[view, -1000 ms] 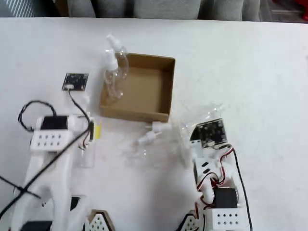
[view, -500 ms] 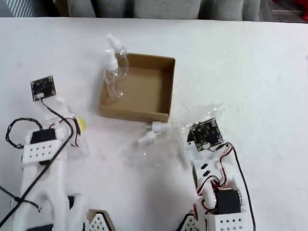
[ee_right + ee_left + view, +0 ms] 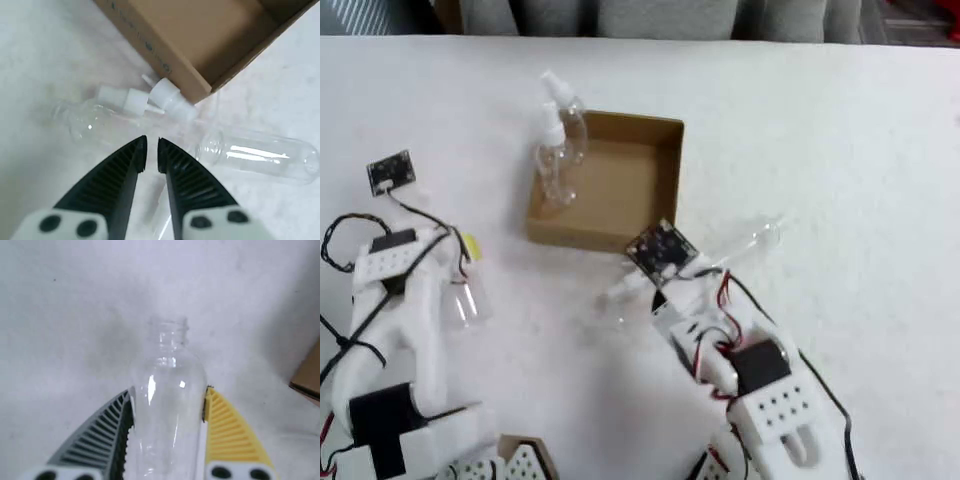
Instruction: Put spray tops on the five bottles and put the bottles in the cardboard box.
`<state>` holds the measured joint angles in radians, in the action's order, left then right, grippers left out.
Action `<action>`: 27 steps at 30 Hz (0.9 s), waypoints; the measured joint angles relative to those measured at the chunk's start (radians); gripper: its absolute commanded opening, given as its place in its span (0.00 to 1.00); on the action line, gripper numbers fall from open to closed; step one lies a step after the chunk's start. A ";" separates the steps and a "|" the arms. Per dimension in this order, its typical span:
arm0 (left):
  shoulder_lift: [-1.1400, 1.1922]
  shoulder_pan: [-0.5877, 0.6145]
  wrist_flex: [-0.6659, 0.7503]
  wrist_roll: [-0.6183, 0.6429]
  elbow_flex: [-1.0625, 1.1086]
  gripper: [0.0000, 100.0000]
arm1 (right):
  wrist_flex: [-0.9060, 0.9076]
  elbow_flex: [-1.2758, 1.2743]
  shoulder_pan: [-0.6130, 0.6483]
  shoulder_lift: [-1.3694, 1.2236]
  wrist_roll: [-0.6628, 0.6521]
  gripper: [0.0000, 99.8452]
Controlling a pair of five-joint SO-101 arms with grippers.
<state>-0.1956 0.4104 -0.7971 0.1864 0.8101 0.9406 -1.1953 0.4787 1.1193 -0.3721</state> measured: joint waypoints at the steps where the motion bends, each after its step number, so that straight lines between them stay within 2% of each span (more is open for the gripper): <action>1: 0.002 0.002 0.000 0.000 0.000 0.02 | 0.020 0.003 -0.012 -0.020 0.000 0.02; 4: 0.006 0.003 0.000 0.000 0.000 0.02 | 0.083 0.006 -0.092 -0.035 -0.020 0.02; 7: 0.006 0.003 0.002 0.000 0.000 0.02 | 0.135 0.006 -0.169 -0.044 -0.135 0.02; 10: 0.006 0.003 0.002 0.000 0.000 0.02 | 0.186 0.006 -0.218 -0.069 -0.178 0.03; 12: 0.006 0.003 0.002 0.000 0.000 0.02 | 0.198 0.006 -0.258 -0.098 -0.184 0.08; 16: 0.006 0.003 0.002 0.000 0.000 0.02 | 0.193 0.006 -0.265 -0.193 -0.187 0.19; 22: 0.006 0.003 0.002 0.000 0.000 0.02 | 0.071 0.006 -0.273 -0.377 -0.186 0.19; 27: 0.011 0.003 0.002 0.000 0.000 0.02 | 0.057 0.037 -0.259 -0.422 -0.133 0.19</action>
<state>-0.1849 0.4135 -0.7956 0.1864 0.8101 0.9973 -1.1584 0.2194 0.6974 -0.5056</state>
